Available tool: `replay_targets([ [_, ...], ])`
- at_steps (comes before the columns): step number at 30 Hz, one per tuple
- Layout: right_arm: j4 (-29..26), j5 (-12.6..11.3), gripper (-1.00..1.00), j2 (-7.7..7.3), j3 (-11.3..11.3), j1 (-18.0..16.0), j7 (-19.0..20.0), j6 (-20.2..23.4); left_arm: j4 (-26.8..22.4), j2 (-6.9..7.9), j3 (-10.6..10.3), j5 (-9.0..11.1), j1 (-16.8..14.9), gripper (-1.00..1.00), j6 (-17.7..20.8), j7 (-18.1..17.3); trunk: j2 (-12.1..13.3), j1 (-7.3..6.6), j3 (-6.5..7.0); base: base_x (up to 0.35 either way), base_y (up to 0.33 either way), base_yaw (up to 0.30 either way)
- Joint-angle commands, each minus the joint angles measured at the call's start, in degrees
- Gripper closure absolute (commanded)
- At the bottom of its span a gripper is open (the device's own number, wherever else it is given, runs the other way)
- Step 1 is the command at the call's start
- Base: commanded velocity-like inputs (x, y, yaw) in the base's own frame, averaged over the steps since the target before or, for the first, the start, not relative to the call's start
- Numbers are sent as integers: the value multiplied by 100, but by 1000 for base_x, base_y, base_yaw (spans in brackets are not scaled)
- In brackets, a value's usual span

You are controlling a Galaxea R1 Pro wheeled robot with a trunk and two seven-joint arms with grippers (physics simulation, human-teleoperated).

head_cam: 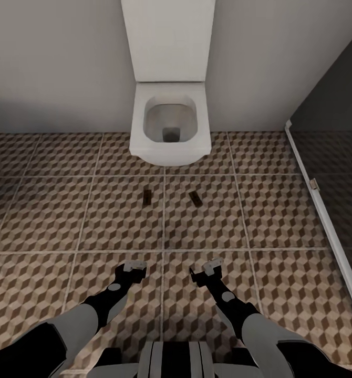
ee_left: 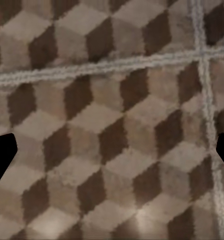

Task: Take the four mousetraps from the cabinet in the bathroom and place them on the bathroom floor. Make sure all four end up on the same floor surface, and ensure that at least two of them are either under or directly next to the same bathroom sink.

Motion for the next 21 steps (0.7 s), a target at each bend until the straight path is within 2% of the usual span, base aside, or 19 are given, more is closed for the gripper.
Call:
replay_targets([
  [1,4,28,-100,1,-25,-2,4,-16,1,0,-49,26,-3,-100,-17,32,41,-23,16,0,0,0],
  [21,4,29,-100,1,-25,-2,5,-15,1,-15,-49,30,-3,-100,-9,32,843,-462,375,0,0,0],
])
